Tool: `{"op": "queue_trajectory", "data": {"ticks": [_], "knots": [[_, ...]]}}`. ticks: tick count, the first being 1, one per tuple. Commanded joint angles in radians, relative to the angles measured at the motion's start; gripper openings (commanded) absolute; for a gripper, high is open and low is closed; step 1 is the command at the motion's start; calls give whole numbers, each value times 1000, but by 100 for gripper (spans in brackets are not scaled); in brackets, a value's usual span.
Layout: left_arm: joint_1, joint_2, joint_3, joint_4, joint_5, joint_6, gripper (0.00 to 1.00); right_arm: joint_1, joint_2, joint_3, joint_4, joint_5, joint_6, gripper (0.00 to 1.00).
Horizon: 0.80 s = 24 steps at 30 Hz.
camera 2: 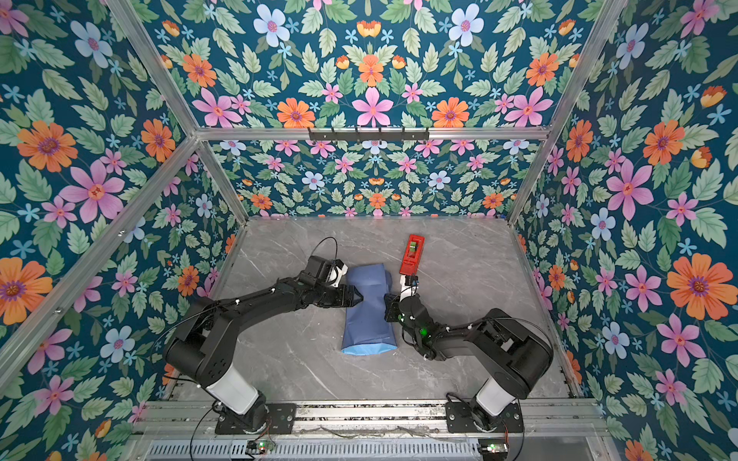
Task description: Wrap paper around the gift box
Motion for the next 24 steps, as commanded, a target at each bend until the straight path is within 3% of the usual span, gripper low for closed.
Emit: {"op": "queue_trajectory", "data": {"ticks": [1, 8, 13, 18, 24], "knots": [[-3, 26, -15, -154, -122, 34, 85, 1, -3, -4, -17, -15, -15, 24], [-3, 26, -15, -153, -122, 34, 85, 4, -1, -12, -29, -14, -14, 35], [-3, 26, -15, -152, -122, 34, 85, 5, -23, -2, -52, -6, -28, 48], [-3, 29, -14, -152, -121, 34, 85, 4, -93, 13, -141, 24, -58, 63], [-3, 29, -12, -151, -119, 34, 85, -25, -212, 20, -301, 41, -81, 69]]}}
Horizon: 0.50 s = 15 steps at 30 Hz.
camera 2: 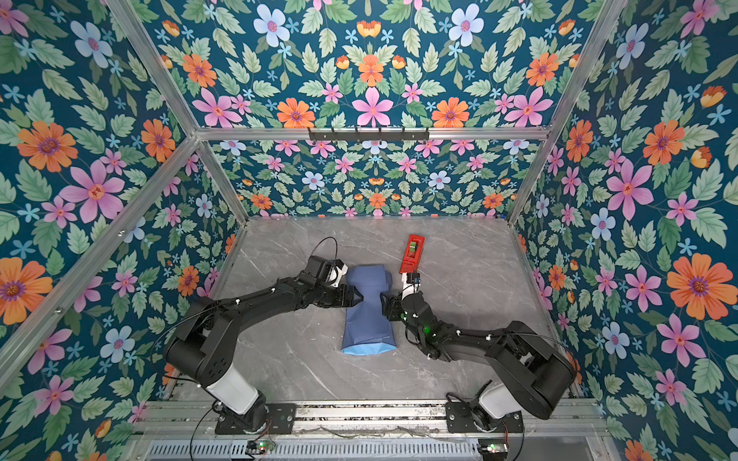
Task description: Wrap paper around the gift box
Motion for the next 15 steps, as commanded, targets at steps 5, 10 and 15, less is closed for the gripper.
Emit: {"op": "queue_trajectory", "data": {"ticks": [5, 10, 15], "knots": [[-4, 24, -12, -155, -124, 34, 85, -54, -163, 26, -284, 18, -46, 70], [-4, 23, -12, -155, -127, 34, 85, -50, -209, 139, -519, -45, -90, 64], [-4, 22, -11, -155, -125, 32, 85, 16, -161, 255, -668, -36, -118, 58]]}}
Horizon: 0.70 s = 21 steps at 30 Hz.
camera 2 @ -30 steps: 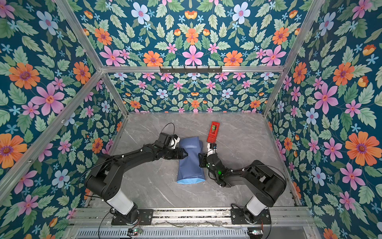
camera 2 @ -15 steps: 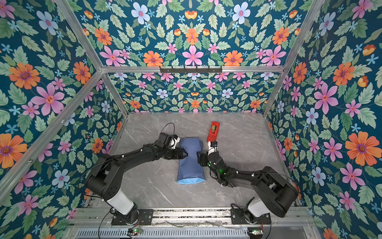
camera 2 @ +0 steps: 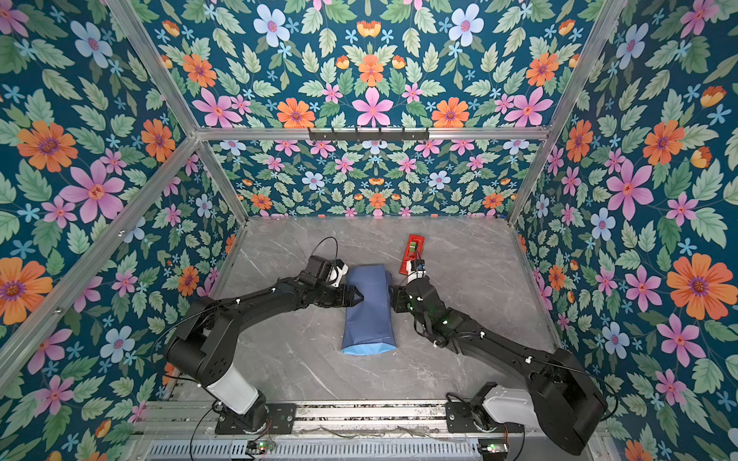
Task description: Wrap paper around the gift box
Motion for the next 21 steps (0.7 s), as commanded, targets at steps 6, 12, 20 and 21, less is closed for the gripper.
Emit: {"op": "queue_trajectory", "data": {"ticks": [6, 12, 20, 21], "knots": [[-4, 22, -11, -156, -124, 32, 85, 45, 123, 143, -227, -85, -30, 47], [-4, 19, -13, -157, -123, 32, 85, 46, 245, 266, -319, -135, -48, 40], [-4, 19, -11, -156, -123, 33, 85, 42, 322, 335, -377, -116, -45, 35], [-4, 19, -11, -156, -122, 32, 85, 40, 327, 338, -380, -116, -44, 35]]}}
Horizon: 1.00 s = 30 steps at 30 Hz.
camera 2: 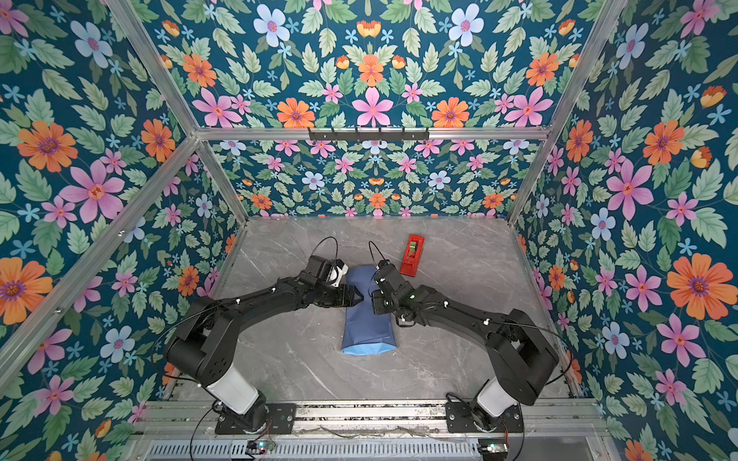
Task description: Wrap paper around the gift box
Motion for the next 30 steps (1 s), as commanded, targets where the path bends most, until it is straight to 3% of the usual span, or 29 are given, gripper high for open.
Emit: {"op": "queue_trajectory", "data": {"ticks": [1, 22, 30], "knots": [[-4, 19, -14, -155, -121, 33, 85, -5, 10, 12, -36, 7, -5, 35], [-4, 24, -15, -150, -120, 34, 85, -40, 22, -8, -15, 11, 16, 34], [-4, 21, -18, -152, -123, 34, 85, -66, 30, -32, 35, -57, 59, 40]]}}
